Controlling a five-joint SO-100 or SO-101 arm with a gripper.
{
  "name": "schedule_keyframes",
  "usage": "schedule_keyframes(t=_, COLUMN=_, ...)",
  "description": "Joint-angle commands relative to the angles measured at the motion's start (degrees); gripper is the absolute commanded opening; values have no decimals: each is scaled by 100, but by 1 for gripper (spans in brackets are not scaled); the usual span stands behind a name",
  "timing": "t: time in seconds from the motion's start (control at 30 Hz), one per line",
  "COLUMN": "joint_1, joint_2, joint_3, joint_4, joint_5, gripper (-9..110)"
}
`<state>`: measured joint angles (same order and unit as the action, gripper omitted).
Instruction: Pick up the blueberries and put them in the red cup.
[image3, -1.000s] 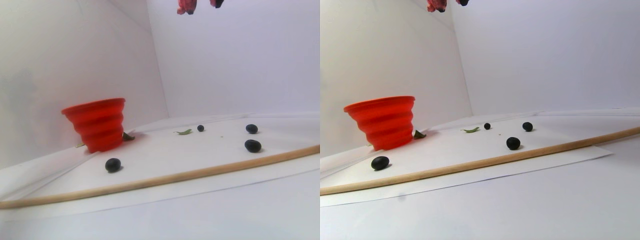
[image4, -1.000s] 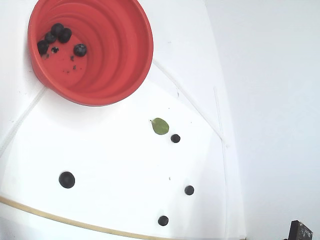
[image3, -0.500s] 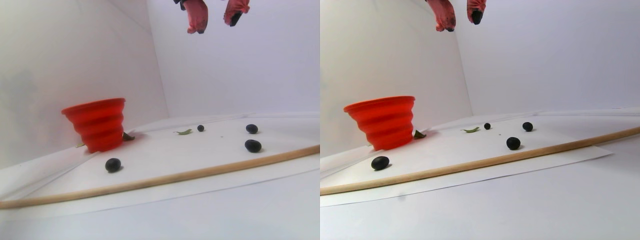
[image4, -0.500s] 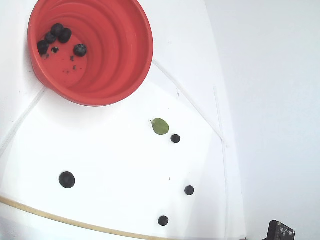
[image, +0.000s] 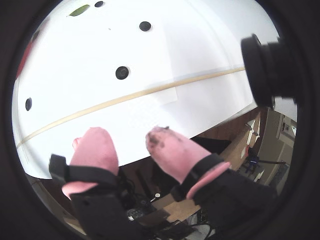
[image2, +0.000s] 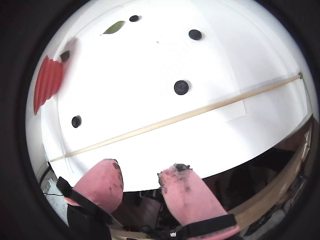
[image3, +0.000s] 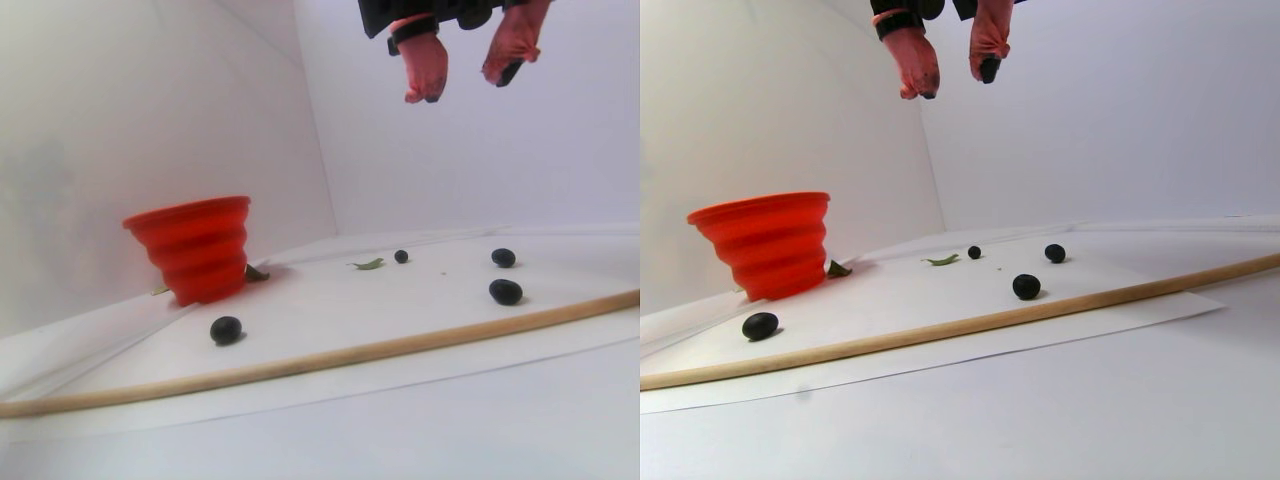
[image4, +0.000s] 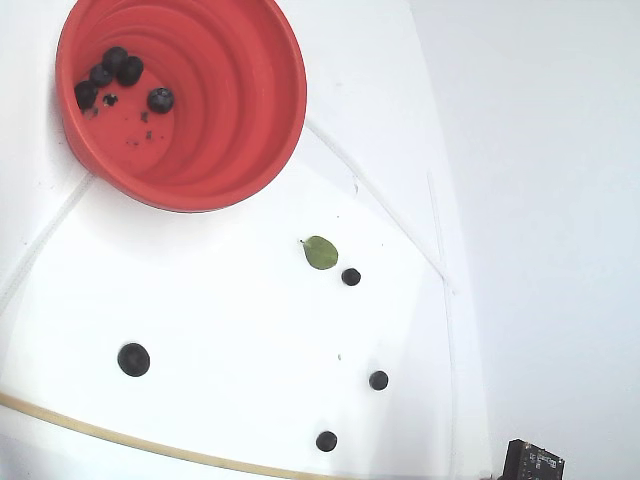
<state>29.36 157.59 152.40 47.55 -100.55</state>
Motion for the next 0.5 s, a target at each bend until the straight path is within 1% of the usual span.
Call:
schedule_keyframes(t=0.0, joint_1=70, joint_2=-88, joint_3=-132, joint_4=-237, joint_5=-141, gripper=15)
schedule_keyframes(t=0.47, joint_1=316, joint_2=-1292, joint_3=-167, joint_4=-1213, joint_5=-457, gripper=16)
